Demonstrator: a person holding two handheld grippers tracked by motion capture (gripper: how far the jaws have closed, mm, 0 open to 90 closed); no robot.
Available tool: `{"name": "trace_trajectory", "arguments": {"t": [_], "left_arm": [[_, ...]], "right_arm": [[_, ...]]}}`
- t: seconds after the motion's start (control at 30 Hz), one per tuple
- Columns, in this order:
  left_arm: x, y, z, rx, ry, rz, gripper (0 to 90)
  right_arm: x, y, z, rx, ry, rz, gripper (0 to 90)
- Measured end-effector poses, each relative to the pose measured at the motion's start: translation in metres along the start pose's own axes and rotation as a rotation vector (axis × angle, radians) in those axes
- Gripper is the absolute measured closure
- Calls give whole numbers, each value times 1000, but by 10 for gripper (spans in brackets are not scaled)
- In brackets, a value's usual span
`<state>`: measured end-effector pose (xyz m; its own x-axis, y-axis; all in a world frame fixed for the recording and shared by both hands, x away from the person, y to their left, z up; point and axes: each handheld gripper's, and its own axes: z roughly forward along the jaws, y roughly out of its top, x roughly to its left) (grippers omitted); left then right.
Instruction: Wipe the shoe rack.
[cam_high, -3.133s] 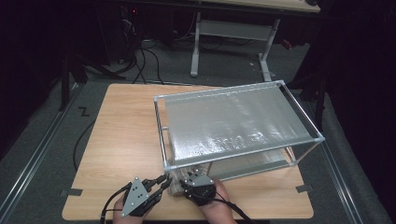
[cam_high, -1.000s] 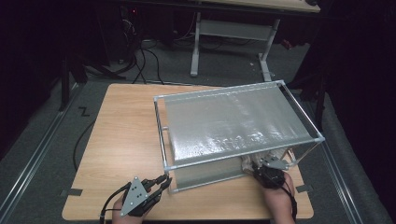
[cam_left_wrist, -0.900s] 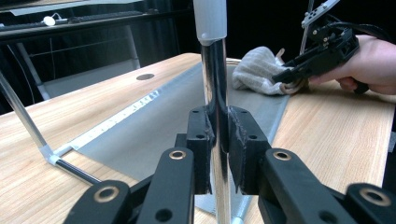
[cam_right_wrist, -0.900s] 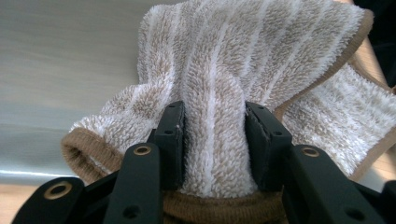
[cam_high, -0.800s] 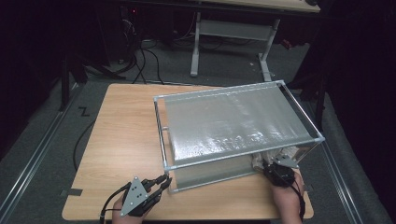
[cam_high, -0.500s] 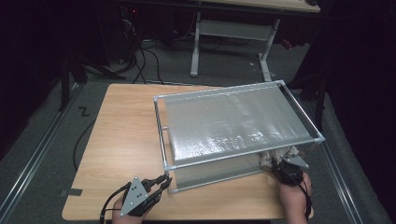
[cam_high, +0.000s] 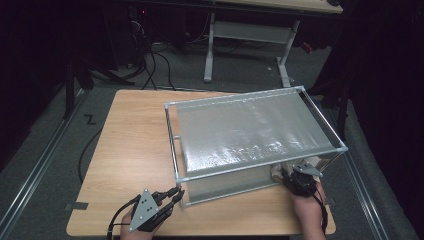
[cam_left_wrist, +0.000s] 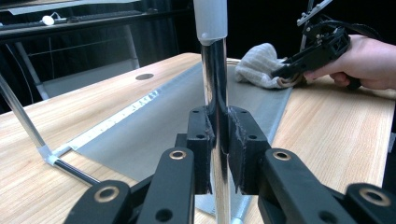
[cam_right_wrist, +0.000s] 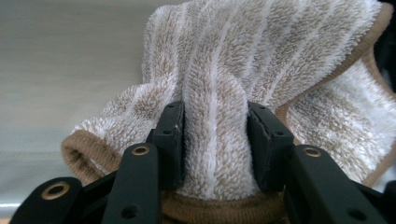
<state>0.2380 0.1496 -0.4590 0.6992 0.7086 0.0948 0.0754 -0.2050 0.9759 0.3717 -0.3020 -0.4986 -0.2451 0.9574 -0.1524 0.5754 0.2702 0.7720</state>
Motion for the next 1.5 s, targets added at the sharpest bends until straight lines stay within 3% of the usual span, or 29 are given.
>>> {"name": "trace_trajectory", "arguments": {"t": [0.2, 0.33, 0.37, 0.4, 0.47, 0.5, 0.53, 0.77, 0.93, 0.97, 1.07, 1.13, 1.27, 1.33, 1.5], "left_arm": [[0, 0, 0, -1, -2, 1, 792], [0, 0, 0, -1, -2, 2, 792], [0, 0, 0, -1, -2, 2, 792], [0, 0, 0, 1, -1, 3, 792], [0, 0, 0, 1, -1, 4, 792], [0, 0, 0, 1, -1, 4, 792], [0, 0, 1, 0, -1, 4, 792], [0, 0, 1, 1, -1, 6, 792], [0, 0, 1, -1, 1, 5, 792], [0, 0, 1, -1, 2, 5, 792], [0, 0, 1, -1, 3, 7, 792], [0, 0, 1, -1, 4, 7, 792], [0, 0, 1, -1, 4, 5, 792], [0, 0, 1, -2, 3, 5, 792], [0, 0, 1, -2, 3, 3, 792]], "right_arm": [[30, 4, -2, -9, 118, -11, 591], [63, 7, -5, -11, 184, -64, 591], [63, 7, -5, -11, 184, -64, 591], [82, 9, -6, -14, 210, -102, 590], [104, 12, -8, -13, 254, -142, 589], [104, 12, -8, -13, 254, -142, 589], [131, 14, -10, -26, 292, -200, 590], [188, 20, -17, -44, 390, -301, 593], [211, 23, -20, -48, 439, -333, 593], [216, 23, -22, -29, 449, -314, 593], [227, 24, -22, -52, 484, -350, 593], [235, 25, -23, -52, 504, -338, 591], [250, 25, -25, -39, 518, -330, 590], [254, 27, -23, -90, 522, -388, 598], [258, 27, -24, -41, 518, -355, 664]]}}
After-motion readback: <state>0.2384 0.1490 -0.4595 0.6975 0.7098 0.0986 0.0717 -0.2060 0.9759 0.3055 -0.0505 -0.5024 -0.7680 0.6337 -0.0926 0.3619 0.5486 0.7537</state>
